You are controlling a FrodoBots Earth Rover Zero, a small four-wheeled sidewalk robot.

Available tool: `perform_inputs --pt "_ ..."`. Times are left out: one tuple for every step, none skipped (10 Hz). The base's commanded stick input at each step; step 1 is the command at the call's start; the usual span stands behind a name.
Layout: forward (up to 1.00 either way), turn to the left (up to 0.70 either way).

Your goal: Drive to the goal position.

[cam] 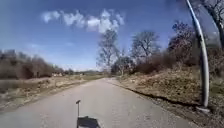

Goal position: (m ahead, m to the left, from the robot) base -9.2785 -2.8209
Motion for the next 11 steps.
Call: perform_inputs --pt "1.00 0.00" --pt "1.00 0.00" --pt "1.00 0.00" --pt "1.00 0.00" --pt "1.00 0.00" --pt "1.00 0.00" --pt "1.00 0.00" --pt "1.00 0.00" --pt "1.00 0.00" --pt "1.00 0.00" --pt "1.00 0.00"
